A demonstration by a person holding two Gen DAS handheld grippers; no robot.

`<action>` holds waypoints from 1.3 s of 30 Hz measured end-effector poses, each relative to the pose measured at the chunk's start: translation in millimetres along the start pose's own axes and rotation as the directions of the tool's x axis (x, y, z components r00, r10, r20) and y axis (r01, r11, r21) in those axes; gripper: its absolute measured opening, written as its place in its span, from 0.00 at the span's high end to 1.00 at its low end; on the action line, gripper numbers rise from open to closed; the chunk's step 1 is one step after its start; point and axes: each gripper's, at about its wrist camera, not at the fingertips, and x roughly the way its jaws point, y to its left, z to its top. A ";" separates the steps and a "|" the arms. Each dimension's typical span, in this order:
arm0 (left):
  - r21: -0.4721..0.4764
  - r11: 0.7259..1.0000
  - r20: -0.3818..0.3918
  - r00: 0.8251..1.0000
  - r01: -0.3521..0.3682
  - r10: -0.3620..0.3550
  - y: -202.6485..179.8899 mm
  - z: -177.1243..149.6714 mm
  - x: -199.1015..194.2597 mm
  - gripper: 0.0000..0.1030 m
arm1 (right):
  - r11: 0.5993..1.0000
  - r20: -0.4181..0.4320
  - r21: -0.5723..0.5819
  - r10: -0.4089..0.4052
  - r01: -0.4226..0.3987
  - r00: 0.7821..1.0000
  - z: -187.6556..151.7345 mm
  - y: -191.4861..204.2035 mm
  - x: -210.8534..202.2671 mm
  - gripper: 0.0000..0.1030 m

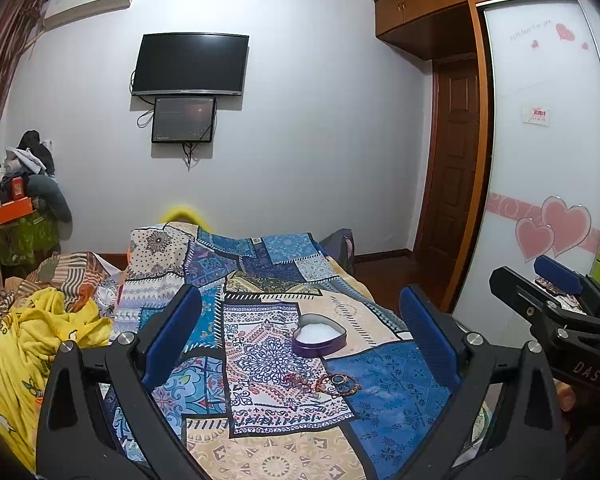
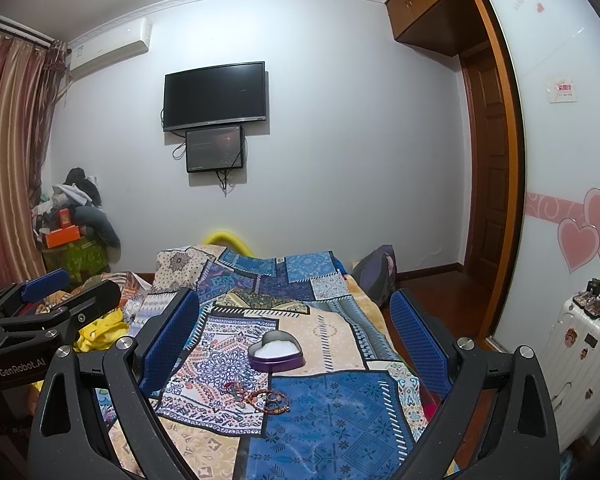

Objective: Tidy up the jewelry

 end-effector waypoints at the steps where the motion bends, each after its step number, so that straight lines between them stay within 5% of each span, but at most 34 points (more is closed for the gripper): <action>1: 0.001 1.000 -0.001 1.000 0.000 0.000 0.2 -0.1 0.5 0.03 | 1.000 0.000 0.000 0.000 0.000 1.000 0.5 -0.1 0.4 0.08; 14: -0.012 1.000 -0.028 1.000 0.003 -0.003 3.4 -4.1 12.8 0.03 | 1.000 -0.038 -0.002 -0.009 0.009 0.999 -4.2 -1.9 14.6 0.08; 25: -0.041 0.999 -0.140 0.990 -0.027 0.021 20.8 -23.0 62.4 0.03 | 0.999 -0.172 0.000 -0.051 0.052 0.984 -28.8 -15.8 57.6 0.08; 35: -0.072 0.995 -0.353 0.935 -0.068 0.039 47.5 -68.5 128.0 0.16 | 0.999 -0.359 -0.003 -0.050 0.053 0.932 -71.0 -33.9 105.3 0.08; 39: -0.056 0.997 -0.436 0.900 -0.062 0.031 50.8 -87.0 150.7 0.30 | 1.000 -0.414 0.007 -0.011 0.016 0.910 -85.8 -37.1 119.7 0.18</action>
